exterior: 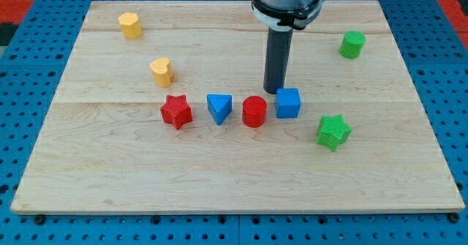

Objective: Push the green star parallel to the bottom of the blue cube

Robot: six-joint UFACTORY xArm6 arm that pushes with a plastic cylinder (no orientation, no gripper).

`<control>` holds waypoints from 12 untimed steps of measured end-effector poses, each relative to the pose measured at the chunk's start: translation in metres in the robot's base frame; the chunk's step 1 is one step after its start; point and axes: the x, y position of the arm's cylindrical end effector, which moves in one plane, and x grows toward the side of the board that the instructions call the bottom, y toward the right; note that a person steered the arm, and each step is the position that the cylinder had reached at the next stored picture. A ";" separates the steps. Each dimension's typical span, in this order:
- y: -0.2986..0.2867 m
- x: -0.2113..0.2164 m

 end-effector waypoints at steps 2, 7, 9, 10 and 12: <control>-0.006 -0.006; 0.074 0.097; 0.029 0.107; 0.003 0.094; -0.031 0.085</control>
